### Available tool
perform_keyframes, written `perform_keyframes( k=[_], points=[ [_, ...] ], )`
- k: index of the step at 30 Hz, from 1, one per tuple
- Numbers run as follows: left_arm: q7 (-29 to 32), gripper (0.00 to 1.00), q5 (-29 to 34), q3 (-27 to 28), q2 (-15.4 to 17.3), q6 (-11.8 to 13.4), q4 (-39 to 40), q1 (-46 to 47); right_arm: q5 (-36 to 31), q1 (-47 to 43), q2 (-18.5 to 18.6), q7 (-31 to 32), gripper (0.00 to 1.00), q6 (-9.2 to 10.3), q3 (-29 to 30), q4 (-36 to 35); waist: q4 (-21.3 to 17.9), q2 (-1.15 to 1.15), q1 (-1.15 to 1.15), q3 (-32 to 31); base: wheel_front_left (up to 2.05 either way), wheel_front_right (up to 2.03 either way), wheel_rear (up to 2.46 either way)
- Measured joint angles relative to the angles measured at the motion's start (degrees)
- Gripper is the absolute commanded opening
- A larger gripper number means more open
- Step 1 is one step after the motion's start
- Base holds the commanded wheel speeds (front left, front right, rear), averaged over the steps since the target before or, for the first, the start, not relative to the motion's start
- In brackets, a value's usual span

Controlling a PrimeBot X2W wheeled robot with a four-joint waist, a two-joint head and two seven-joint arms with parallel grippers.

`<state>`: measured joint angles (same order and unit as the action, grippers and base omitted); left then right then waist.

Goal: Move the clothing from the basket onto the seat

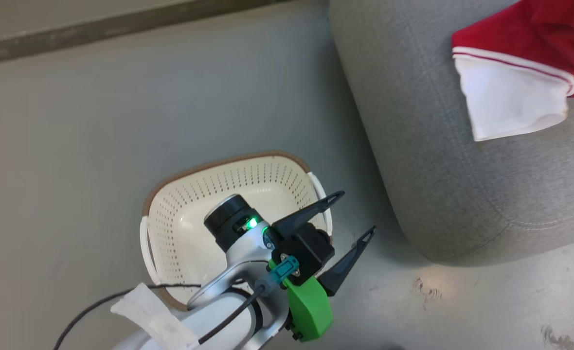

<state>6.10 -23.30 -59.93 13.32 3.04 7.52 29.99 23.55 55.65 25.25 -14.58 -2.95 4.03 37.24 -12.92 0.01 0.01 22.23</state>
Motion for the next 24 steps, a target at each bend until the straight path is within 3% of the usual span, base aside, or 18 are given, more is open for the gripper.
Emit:
perform_keyframes(
  k=[12, 24],
  points=[
    [0.92, 1.0, 0.89, -0.08, 0.41, -0.92, 0.26, 3.28, 2.64, -4.32, -5.72, 0.0, 0.0, -0.57, 0.15, 10.05, 1.22, 0.0, 0.0, 6.68, 0.0, 0.0, 0.0],
    [0.8, 1.0, 0.88, 0.29, 0.55, -1.09, -1.45, 3.51, 4.25, -4.68, -6.54, 1.0, 0.0, -0.58, 0.73, 17.86, 1.66, 0.0, 0.0, 7.48, 0.0, 0.0, 0.0]
  ],
)
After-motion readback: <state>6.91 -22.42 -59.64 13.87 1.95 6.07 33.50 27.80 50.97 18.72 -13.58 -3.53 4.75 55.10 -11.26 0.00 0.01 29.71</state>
